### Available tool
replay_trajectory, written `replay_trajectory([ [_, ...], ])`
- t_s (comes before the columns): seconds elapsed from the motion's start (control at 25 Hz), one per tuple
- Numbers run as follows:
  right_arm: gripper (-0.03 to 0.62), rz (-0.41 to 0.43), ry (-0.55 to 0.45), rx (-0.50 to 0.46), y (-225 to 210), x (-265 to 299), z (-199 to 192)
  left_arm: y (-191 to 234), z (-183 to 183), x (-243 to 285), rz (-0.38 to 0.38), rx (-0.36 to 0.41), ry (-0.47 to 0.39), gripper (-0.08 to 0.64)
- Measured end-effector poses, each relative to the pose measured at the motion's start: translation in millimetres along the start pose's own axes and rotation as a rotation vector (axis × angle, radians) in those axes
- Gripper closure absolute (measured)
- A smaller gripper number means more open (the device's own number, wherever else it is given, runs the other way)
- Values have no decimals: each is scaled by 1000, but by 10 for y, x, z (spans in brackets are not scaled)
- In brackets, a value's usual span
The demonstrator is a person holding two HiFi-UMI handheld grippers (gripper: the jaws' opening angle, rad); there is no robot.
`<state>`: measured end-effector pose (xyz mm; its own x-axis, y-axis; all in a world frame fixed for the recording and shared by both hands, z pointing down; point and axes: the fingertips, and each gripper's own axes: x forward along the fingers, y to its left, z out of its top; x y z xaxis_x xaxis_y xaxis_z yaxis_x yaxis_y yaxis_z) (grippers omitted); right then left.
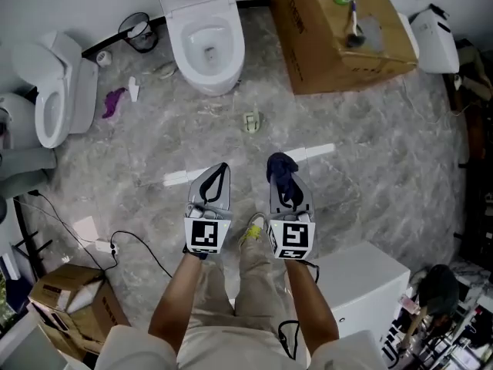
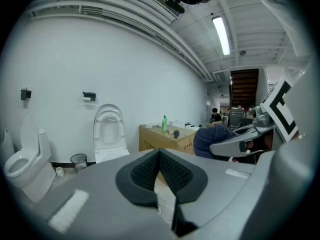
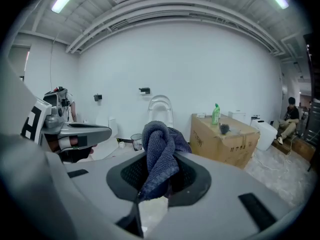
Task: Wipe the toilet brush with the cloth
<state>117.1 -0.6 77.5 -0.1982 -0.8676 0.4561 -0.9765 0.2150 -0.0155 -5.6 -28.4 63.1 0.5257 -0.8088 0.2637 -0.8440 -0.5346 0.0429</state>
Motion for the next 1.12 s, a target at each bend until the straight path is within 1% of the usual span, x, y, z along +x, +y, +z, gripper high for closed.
replay_trajectory([
  [0.24,497,-23,-74,-21,-63,-282,828,55,959,-58,8,21,-85,558],
  [0.4,497,-58,-123,1,-136,-499,1336,13,1489,-126,3,33,-122,558],
  [0.48,497,-65,-157,4,-152,-623,1615,18,1765,-199,10,25,-145,558],
  [0.64,497,-63,-230,-22,-151,-803,2120,45,2231,-329,18,0,-189,558],
  [0.76,497,-80,-295,-37,-195,-930,2488,49,2565,-352,12,33,-238,558],
  [0.92,498,-80,-351,-48,-265,-1007,2893,51,3042,-338,13,75,-311,558],
  [1.12,499,-63,-395,-70,-280,-1076,3260,97,3552,-355,18,116,-384,558],
])
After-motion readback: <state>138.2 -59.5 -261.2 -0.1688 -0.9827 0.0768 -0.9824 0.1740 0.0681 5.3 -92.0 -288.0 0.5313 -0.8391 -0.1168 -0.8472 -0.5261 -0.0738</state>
